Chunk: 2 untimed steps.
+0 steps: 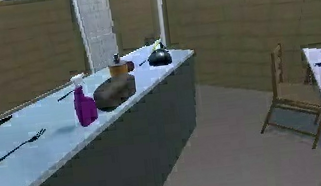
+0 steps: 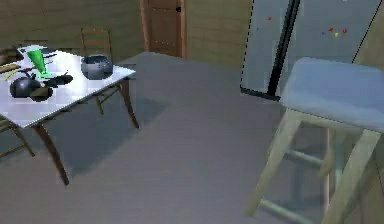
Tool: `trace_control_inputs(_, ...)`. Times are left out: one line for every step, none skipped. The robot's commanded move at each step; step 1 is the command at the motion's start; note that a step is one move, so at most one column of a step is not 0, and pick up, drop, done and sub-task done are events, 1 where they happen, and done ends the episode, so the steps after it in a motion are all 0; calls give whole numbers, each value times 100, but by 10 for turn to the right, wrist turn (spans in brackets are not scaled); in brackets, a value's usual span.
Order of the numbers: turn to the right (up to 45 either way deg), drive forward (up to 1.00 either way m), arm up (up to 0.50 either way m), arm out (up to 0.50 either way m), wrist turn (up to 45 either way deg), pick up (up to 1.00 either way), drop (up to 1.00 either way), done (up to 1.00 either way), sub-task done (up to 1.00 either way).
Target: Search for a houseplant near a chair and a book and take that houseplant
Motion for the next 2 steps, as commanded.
trace_control_inputs(270, 0, 0, 0, 0, 0, 0, 0, 0)
trace_control_inputs(0, 100, 0, 0, 0, 0, 0, 0, 0)
